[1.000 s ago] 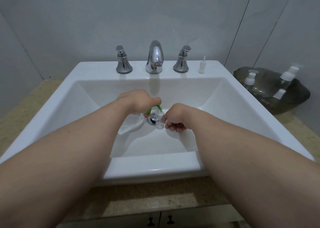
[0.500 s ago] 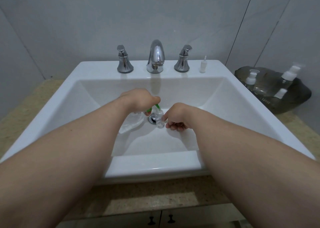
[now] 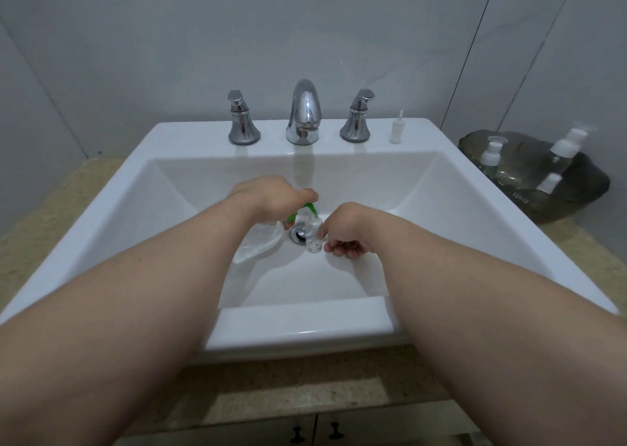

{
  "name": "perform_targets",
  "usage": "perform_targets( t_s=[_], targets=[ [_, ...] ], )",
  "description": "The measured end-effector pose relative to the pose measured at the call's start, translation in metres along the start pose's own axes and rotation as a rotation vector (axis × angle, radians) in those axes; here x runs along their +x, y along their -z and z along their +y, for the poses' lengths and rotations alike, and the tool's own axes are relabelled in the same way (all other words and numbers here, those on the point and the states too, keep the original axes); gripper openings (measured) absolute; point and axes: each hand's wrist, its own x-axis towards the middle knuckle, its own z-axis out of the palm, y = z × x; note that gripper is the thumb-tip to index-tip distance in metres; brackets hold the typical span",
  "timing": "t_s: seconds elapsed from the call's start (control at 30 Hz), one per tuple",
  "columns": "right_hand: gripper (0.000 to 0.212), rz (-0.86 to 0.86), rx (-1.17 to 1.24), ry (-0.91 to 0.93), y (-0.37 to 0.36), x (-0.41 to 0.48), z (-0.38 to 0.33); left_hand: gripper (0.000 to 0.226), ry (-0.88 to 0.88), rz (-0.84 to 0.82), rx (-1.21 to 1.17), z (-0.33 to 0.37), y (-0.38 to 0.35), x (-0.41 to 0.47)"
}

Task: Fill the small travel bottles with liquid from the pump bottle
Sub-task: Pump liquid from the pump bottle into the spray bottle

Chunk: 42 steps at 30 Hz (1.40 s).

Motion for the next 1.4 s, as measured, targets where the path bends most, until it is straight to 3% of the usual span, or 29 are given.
perform_targets(
  t_s=[0.67, 1.13, 1.4],
  targets=[
    [0.036, -0.011, -0.003, 0.012, 0.0010, -0.0023, -0.0002, 0.051, -0.037, -0.059, 0.000, 0.0030, 0.0047, -0.0011],
    [0.037, -0.012, 0.000, 0.005, 0.0009, 0.0008, 0.0002, 0.069, -0.001, -0.004, -0.041, -0.0013, 0.0001, 0.0017],
    [0.035, -0.008, -0.002, 0.010, 0.0011, -0.0008, 0.0002, 0.065, -0.004, -0.010, -0.039, -0.0016, -0.0003, 0.0025]
  ],
)
